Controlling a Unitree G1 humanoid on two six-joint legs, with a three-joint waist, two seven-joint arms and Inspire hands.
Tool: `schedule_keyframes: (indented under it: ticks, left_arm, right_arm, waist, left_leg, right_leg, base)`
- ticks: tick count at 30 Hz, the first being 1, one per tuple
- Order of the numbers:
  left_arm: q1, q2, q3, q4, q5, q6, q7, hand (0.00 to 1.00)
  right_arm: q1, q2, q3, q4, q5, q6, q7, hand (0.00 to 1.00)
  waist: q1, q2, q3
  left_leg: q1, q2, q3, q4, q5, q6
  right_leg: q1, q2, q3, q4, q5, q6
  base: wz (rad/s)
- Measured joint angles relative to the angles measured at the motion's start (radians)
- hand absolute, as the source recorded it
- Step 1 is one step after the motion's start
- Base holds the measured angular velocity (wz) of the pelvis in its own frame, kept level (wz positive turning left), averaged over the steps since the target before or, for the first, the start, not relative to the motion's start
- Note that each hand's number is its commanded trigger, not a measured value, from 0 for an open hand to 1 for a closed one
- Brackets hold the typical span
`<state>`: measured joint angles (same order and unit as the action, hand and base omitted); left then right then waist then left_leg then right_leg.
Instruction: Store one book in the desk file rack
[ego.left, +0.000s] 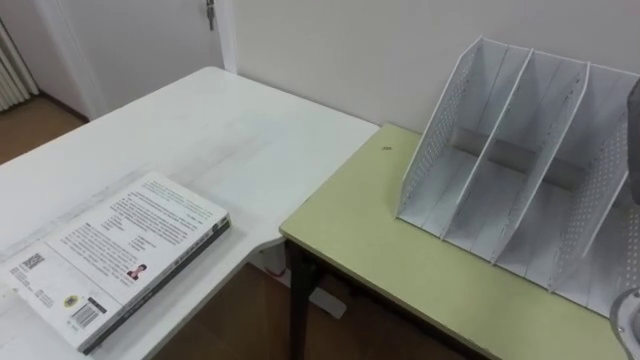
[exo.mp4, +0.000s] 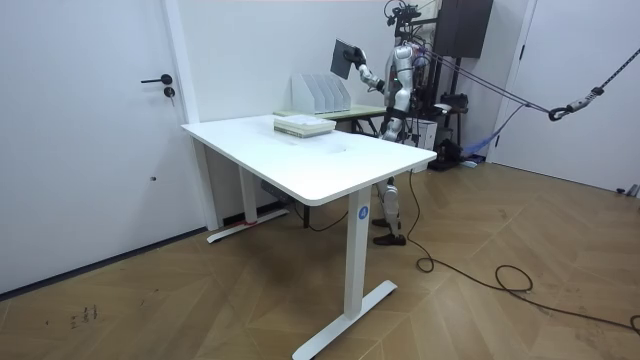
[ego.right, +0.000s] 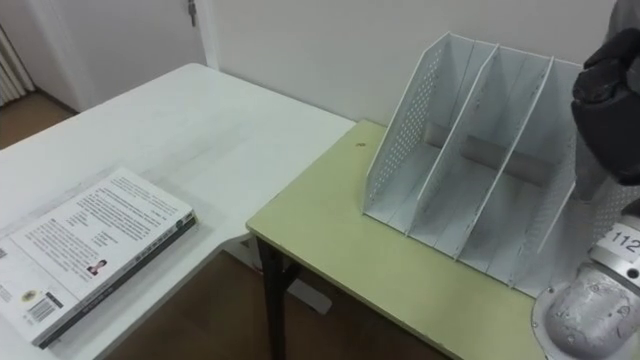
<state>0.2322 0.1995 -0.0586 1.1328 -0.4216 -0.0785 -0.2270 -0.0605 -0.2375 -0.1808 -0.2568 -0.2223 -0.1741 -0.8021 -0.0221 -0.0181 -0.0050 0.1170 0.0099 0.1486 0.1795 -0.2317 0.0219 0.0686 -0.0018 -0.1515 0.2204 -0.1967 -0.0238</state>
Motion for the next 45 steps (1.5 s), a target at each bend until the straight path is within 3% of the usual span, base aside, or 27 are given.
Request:
schedule_keyframes:
  ticks: [35, 45]
  left_arm:
    - [0.0, -0.003, 0.0, 0.003, 0.0, -0.005, -0.002, 0.0]
    - [0.0, -0.007, 0.016, 0.0, 0.0, 0.007, -0.002, 0.0]
  right_arm:
    - [0.0, -0.001, -0.001, 0.138, 0.034, 0.001, -0.014, 1.0]
    - [-0.07, -0.002, -0.011, 0.209, 0.034, 0.016, 0.007, 1.0]
  waist:
    - [0.006, -0.001, 0.0009]
    - [0.004, 0.002, 0.0037]
  left_leg:
    - [0.001, -0.002, -0.002, 0.006, 0.0, 0.0]
    - [-0.002, -0.004, -0.013, 0.006, 0.0, 0.0]
  right_leg:
    - [-0.001, 0.001, 0.005, -0.012, 0.001, 0.0]
    - [0.001, -0.002, -0.01, -0.014, 0.001, 0.0]
  base:
    - [0.0]
    - [0.03]
